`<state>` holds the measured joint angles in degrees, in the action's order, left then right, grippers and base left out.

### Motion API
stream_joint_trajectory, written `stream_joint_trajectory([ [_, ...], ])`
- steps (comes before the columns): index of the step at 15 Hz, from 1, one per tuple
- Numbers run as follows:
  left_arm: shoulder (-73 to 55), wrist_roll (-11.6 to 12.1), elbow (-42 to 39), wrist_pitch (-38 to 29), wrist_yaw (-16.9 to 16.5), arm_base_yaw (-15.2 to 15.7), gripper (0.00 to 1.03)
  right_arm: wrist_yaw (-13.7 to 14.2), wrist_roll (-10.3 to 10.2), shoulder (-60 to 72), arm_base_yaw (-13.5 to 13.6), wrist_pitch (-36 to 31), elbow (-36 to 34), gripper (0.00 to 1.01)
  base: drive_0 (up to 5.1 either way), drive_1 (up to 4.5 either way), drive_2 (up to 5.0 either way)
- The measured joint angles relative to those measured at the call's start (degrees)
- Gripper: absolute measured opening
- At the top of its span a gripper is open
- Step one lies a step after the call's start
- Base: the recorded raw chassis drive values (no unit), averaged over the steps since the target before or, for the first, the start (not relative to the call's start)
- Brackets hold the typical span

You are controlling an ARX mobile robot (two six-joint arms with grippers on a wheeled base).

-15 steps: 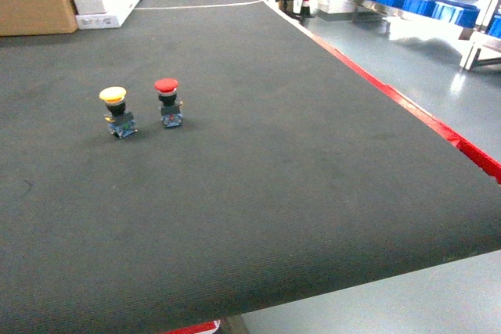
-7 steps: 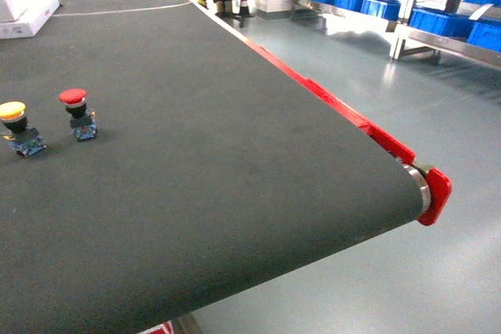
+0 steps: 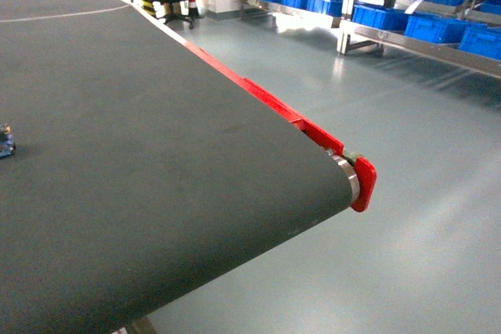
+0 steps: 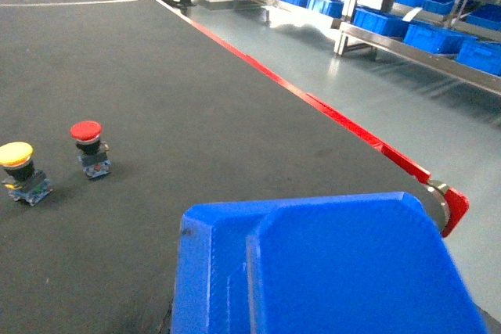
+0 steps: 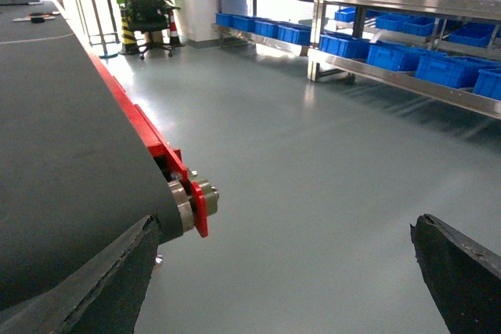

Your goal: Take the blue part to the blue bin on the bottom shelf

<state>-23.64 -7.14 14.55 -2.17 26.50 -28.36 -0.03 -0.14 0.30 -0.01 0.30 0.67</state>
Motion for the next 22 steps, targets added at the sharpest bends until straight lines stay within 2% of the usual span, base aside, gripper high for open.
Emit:
stream_joint_trajectory([
  [22,0.0,0.0,0.0,0.0,0.0,0.0,0.43,0.0,0.0,0.0,0.0,0.0,0.0,0.98,-1.6,-1.61,-1.6],
])
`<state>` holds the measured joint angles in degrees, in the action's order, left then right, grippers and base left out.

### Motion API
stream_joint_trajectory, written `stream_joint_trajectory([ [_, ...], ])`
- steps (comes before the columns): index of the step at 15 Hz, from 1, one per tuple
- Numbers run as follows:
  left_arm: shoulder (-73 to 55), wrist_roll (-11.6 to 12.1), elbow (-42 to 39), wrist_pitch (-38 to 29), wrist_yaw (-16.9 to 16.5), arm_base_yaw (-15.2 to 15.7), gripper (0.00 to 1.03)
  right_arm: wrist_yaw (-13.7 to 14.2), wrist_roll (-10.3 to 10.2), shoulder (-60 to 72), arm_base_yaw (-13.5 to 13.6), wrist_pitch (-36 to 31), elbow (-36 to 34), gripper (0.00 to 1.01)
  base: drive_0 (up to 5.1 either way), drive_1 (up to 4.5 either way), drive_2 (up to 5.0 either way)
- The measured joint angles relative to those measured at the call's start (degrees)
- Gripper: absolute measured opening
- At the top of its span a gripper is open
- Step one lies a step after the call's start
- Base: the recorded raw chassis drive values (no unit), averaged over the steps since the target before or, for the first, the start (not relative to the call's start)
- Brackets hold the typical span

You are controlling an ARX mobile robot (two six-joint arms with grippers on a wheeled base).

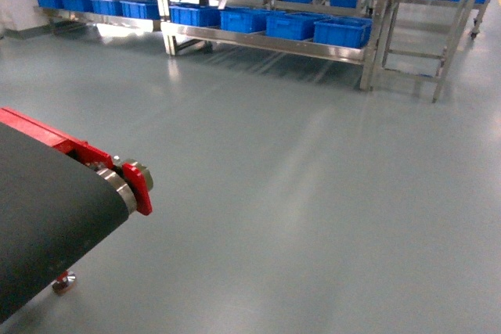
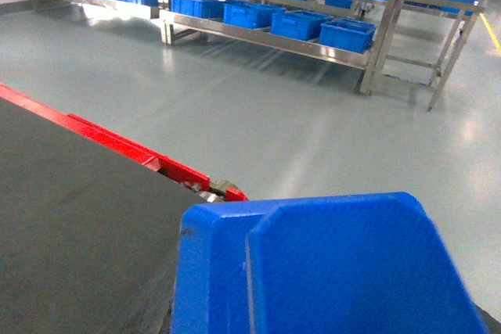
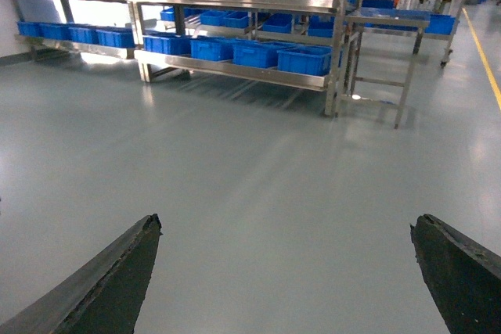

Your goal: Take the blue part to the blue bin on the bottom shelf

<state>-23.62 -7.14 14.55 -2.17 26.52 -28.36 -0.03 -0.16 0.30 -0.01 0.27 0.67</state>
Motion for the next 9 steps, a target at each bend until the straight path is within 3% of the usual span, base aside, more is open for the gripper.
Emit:
stream_joint_trajectory([
  [9,0.0,0.0,0.0,0.0,0.0,0.0,0.43,0.0,0.0,0.0,0.0,0.0,0.0,0.98,-1.6,-1.60,-1.6],
])
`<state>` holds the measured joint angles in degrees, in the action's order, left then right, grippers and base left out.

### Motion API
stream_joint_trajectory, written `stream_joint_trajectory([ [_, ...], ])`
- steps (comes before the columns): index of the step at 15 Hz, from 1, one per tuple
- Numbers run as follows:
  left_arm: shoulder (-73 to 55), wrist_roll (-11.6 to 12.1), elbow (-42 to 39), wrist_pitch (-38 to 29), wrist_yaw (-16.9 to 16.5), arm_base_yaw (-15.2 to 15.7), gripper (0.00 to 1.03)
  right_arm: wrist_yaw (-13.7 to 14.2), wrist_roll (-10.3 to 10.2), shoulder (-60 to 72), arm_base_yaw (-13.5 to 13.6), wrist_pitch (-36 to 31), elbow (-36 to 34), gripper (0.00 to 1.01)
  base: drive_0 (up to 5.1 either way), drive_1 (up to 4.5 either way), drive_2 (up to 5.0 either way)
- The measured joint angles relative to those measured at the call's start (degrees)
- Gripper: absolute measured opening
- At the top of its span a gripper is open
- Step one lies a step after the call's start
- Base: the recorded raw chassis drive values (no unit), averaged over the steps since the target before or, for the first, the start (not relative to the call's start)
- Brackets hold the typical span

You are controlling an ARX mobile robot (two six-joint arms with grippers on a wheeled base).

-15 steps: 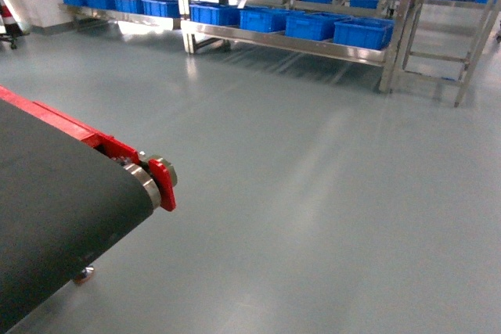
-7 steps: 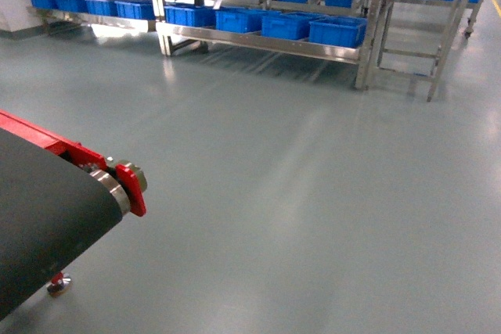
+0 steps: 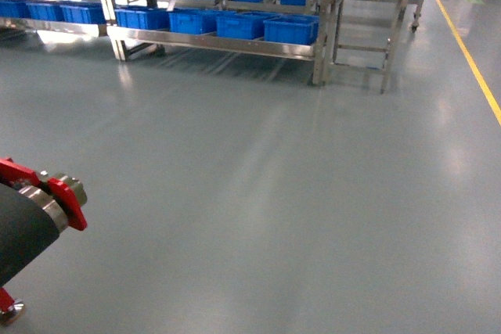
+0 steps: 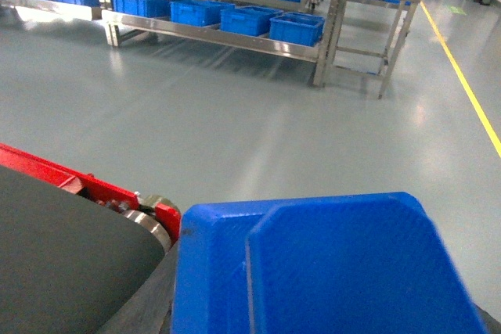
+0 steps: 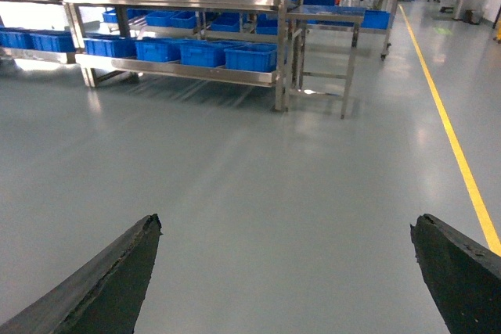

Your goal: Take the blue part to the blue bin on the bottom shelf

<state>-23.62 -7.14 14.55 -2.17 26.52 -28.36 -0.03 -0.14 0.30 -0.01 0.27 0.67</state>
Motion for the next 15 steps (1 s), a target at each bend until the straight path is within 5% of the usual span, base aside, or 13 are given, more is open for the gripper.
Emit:
stream_joint_trajectory([
  [13,0.0,0.0,0.0,0.0,0.0,0.0,0.43,0.0,0.0,0.0,0.0,0.0,0.0,0.98,-1.6,-1.55,-1.6],
  [15,0.0,0.0,0.0,0.0,-0.2,-0.2,0.43,0.0,0.0,0.0,0.0,0.0,0.0,0.98,0.1,4.38,-4.3],
])
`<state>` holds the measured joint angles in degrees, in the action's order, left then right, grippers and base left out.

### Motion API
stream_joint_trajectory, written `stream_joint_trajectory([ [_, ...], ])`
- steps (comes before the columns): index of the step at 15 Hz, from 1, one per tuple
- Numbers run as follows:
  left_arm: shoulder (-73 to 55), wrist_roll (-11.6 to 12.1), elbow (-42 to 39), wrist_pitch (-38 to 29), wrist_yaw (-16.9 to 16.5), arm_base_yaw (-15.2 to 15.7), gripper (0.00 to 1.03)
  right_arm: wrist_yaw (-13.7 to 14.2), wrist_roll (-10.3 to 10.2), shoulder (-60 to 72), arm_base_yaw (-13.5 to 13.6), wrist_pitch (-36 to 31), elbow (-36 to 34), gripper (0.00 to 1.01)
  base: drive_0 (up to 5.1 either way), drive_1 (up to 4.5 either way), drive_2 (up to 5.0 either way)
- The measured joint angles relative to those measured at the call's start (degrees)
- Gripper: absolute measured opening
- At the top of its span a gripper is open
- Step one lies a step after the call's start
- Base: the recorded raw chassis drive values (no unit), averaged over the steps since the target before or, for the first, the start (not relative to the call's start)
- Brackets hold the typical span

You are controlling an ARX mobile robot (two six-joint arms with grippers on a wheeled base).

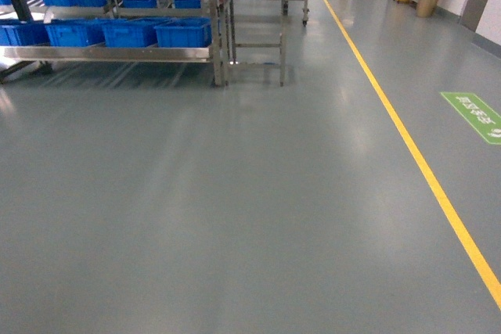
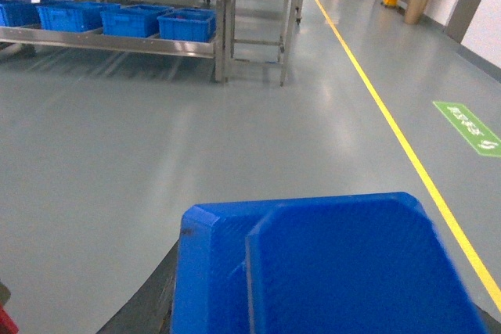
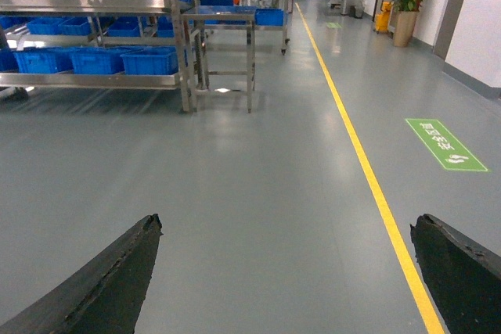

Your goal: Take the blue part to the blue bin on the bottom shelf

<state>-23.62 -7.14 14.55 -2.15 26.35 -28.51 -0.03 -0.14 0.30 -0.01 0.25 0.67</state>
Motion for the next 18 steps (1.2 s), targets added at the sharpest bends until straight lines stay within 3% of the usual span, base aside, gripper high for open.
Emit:
stream_joint_trajectory([
  [18,0.0,0.0,0.0,-0.1,0.2,0.1,0.43,0.0,0.0,0.0,0.0,0.0,0.0,0.98,0.0,4.33,-4.3],
])
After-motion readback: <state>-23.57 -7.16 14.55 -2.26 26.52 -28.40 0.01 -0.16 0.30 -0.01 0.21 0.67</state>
